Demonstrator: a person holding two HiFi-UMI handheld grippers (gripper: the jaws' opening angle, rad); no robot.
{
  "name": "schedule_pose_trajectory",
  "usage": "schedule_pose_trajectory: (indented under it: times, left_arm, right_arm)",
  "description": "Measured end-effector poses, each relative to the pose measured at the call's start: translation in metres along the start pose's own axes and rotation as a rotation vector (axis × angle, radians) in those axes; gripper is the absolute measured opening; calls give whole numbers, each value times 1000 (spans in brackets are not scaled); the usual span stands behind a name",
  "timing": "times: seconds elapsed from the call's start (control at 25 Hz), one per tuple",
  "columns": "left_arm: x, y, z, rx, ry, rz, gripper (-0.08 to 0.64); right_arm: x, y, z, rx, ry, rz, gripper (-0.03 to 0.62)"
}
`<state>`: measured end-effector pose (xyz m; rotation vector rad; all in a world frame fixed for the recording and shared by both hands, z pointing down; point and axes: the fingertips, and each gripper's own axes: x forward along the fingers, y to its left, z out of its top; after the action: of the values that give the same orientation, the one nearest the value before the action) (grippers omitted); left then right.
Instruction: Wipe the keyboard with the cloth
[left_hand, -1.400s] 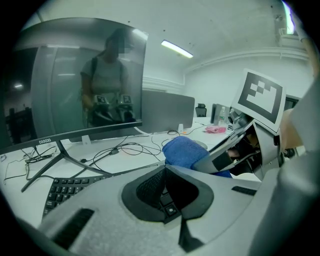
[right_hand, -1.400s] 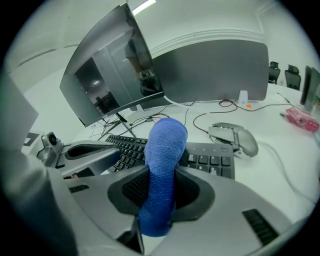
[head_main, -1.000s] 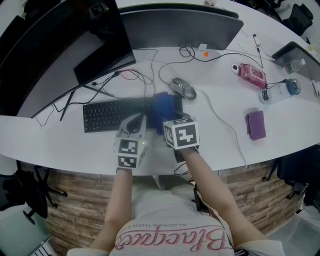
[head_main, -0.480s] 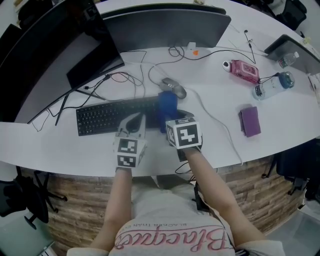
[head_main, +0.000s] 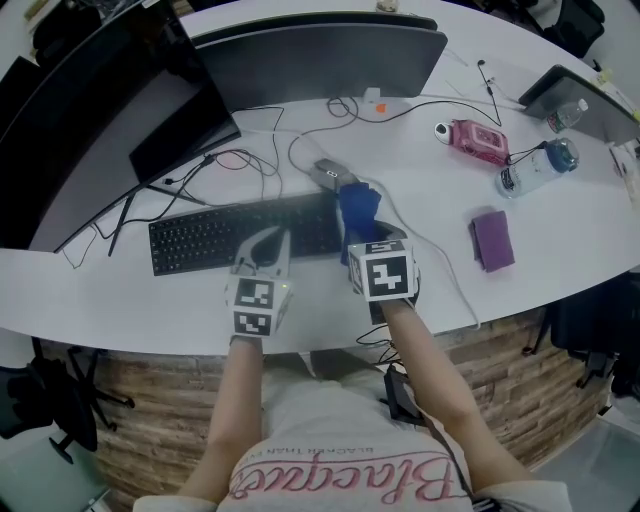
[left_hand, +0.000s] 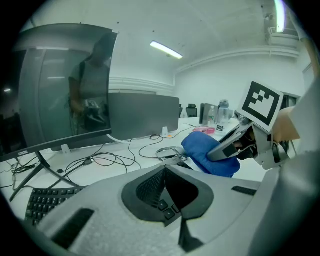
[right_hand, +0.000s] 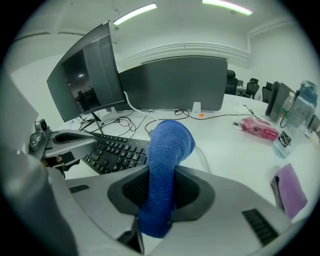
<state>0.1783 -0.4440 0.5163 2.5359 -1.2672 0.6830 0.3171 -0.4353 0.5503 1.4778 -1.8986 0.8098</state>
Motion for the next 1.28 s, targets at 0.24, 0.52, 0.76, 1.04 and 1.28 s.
schedule_pose_trajectory:
  times: [0.24,0.52,0.76,1.04,1.28]
  left_arm:
    - [-14,6,6,12,-33,-4,6]
    - [-49,18,14,47,-76,2,6]
    - [-96,25,22,101,-135,-23,6]
    - [-155,47,27,126,-207,-30,6]
    - [-201,63,30,129,-286,-41,6]
  right_arm:
    - [-18,-2,10,-8,-67,-39,98]
    - [-50,31,24,-17,-196,-69,98]
    - [-77,80,24,2,-261,-77,98]
    - [-115,144,36,-11,-396,-106,98]
    - [-150,209,49,-76,-527,-111,97]
